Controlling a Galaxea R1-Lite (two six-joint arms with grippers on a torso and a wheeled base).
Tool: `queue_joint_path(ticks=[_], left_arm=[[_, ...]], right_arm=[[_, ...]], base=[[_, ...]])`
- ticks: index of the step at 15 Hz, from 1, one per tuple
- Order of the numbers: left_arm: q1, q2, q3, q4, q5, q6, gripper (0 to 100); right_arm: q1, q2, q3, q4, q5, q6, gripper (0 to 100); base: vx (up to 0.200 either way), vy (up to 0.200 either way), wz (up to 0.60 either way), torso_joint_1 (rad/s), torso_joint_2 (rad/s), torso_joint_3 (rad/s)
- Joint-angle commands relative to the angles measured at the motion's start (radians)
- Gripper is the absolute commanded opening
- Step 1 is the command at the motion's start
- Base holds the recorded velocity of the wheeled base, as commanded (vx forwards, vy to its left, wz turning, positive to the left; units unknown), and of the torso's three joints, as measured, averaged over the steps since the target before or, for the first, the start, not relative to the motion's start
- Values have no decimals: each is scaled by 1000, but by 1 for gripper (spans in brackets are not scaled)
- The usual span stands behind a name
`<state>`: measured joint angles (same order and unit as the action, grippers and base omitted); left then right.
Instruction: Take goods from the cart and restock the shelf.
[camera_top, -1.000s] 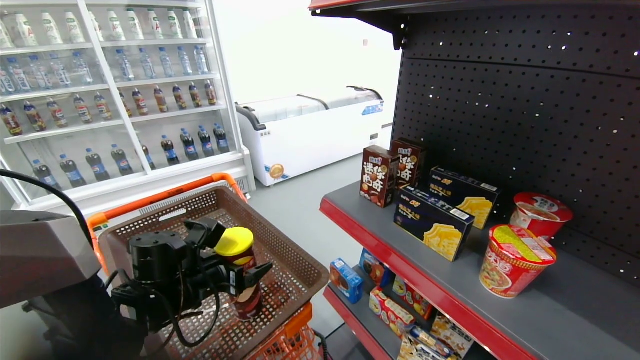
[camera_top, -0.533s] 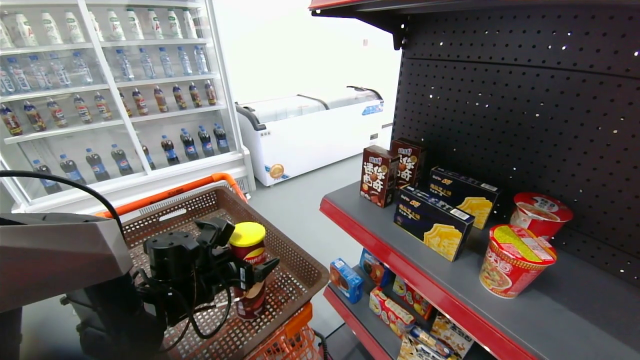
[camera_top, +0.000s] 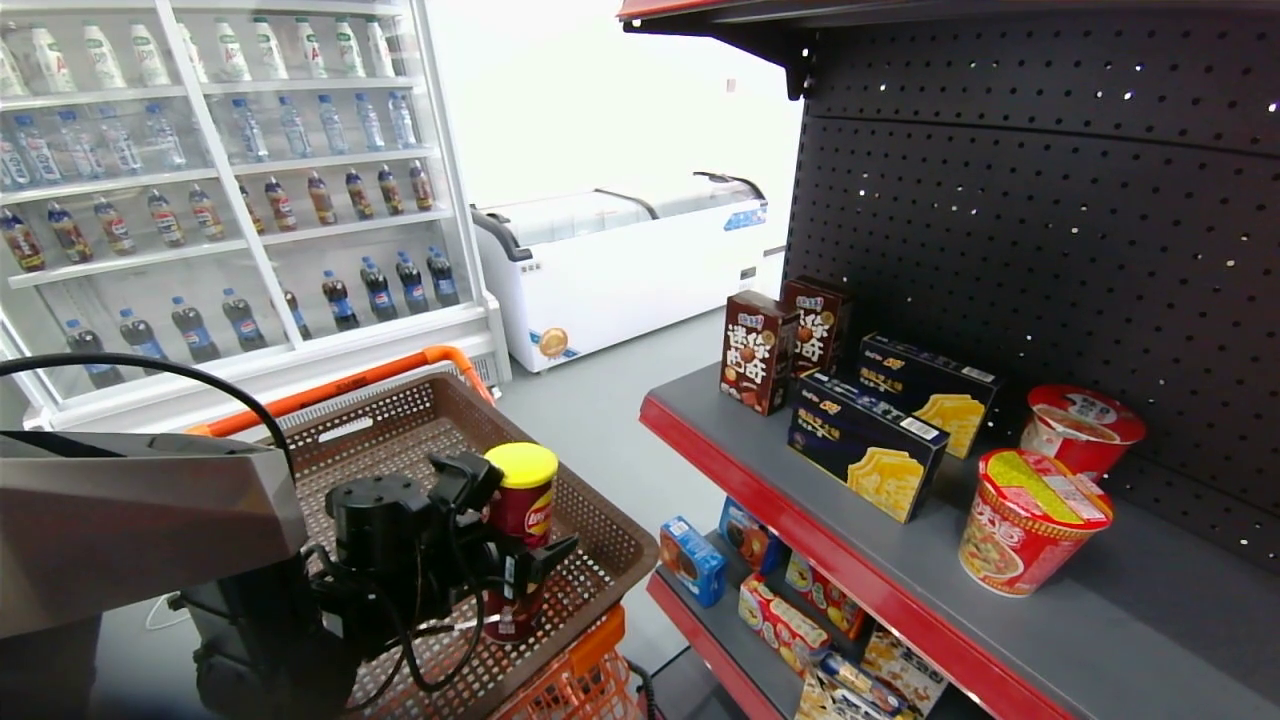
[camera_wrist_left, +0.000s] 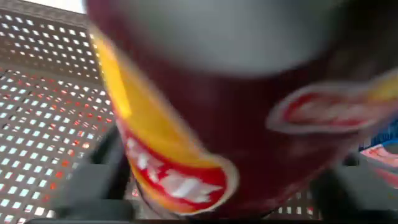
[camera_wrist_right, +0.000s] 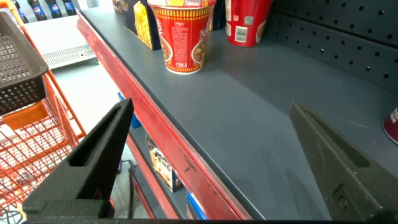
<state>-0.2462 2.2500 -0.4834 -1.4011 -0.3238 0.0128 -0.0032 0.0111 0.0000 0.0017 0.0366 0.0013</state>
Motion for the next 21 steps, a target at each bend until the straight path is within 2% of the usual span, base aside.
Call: queue_joint_path(ticks=[1,3,5,6,7,8,9,10,12,14,15,18,19,20,21], left_arm=[[-2,-1,3,-1,-1,3,0],[-2,-9,11,-13,2,35,0],[-2,-43,16,-9,63,69,0],[4,-70,22,-7,98,75,0],[8,-81,26,-1,109,79,0],[34,-132,39,2,127,119,0],[41,-214,85,5,127,142,0],[45,-280,123,20,127,134,0],[71,-481,137,159,147,98,0],[79,-630,129,271,210,69,0],[91,-762,132,383,282,61,0],[94,-984,221,505,284,49,0],[96,-1057,261,525,282,39,0],[96,-1057,261,525,282,39,0],[108,-1192,304,590,258,36,0]], right_arm=[[0,0,0,0,0,0,100],[0,0,0,0,0,0,100],[0,0,0,-2,0,0,100],[0,0,0,0,0,0,100],[0,0,0,-2,0,0,100],[0,0,0,0,0,0,100],[0,0,0,0,0,0,100],[0,0,0,0,0,0,100],[0,0,0,0,0,0,100],[0,0,0,0,0,0,100],[0,0,0,0,0,0,100],[0,0,0,0,0,0,100],[0,0,0,0,0,0,100],[0,0,0,0,0,0,100],[0,0,0,0,0,0,100]], base=[[0,0,0,0,0,0],[0,0,0,0,0,0],[0,0,0,0,0,0],[0,0,0,0,0,0],[0,0,0,0,0,0],[0,0,0,0,0,0],[0,0,0,0,0,0],[0,0,0,0,0,0],[0,0,0,0,0,0],[0,0,0,0,0,0],[0,0,0,0,0,0],[0,0,0,0,0,0],[0,0,0,0,0,0],[0,0,0,0,0,0],[0,0,0,0,0,0]])
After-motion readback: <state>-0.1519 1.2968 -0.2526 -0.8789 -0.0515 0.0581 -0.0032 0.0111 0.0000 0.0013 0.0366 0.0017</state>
